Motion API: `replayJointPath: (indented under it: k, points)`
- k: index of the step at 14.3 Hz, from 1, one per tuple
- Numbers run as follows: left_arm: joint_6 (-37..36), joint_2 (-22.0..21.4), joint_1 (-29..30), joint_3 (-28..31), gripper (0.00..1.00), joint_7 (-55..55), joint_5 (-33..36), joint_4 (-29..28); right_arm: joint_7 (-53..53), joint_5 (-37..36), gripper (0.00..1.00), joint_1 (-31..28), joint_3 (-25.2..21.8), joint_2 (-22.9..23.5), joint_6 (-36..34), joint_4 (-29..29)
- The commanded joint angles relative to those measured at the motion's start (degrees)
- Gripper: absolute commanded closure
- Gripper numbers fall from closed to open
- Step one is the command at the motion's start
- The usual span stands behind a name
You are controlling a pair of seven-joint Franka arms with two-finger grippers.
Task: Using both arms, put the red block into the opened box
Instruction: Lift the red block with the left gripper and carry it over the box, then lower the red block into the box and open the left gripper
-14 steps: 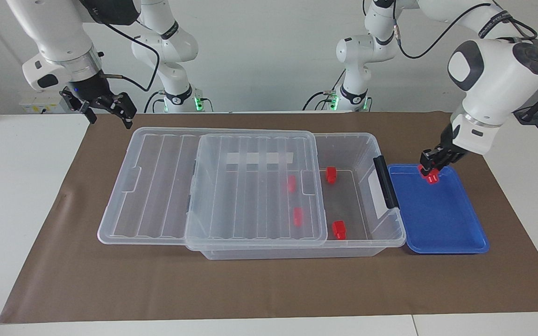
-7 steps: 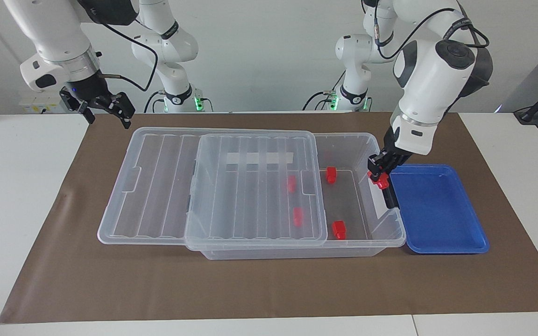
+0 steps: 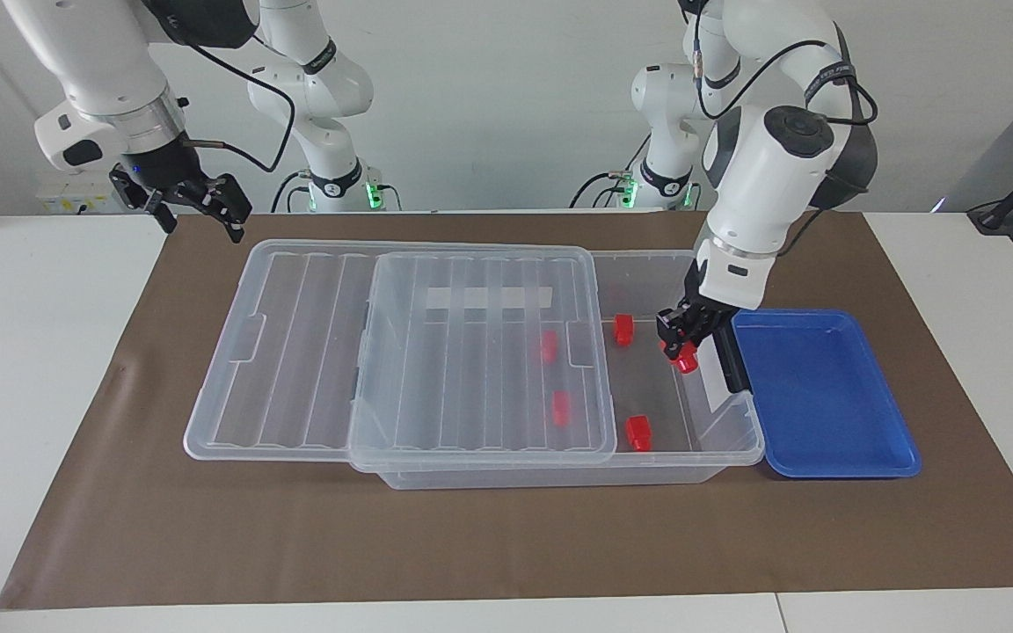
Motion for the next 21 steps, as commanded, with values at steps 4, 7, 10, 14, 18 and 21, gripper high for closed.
replayJointPath:
  k: [4, 7, 10, 14, 18, 21]
  points:
    - [4.6, 3.4, -1.6, 0.8, 1.00, -0.7, 7.0, -1.8, -2.2, 1.7, 0.00, -1.2, 0.4, 0.3, 0.0, 0.6]
    - [7.0, 6.5, -2.5, 0.8, 1.00, -0.8, 10.9, -3.0, -2.2, 1.7, 0.00, -1.4, 0.4, 0.3, 0.0, 0.6]
    - [14.4, 7.2, -2.0, 0.9, 1.00, -0.7, 12.5, -8.8, -2.6, 1.7, 0.00, -1.5, 0.4, 0.3, 0.0, 0.6]
    - [17.4, 8.2, -0.7, 1.1, 1.00, 1.6, 12.5, -11.0, -2.6, 1.7, 0.00, -1.6, 0.4, 0.3, 0.0, 0.6]
    - [20.1, 7.7, -0.8, 1.1, 1.00, 1.9, 15.0, -15.5, -2.6, 1.7, 0.00, -1.6, 0.4, 0.3, 0.0, 0.5]
    - [20.1, 7.8, -0.9, 1.1, 1.00, 1.9, 15.1, -15.7, -2.6, 1.7, 0.00, -1.8, 0.4, 0.3, 0.0, 0.5]
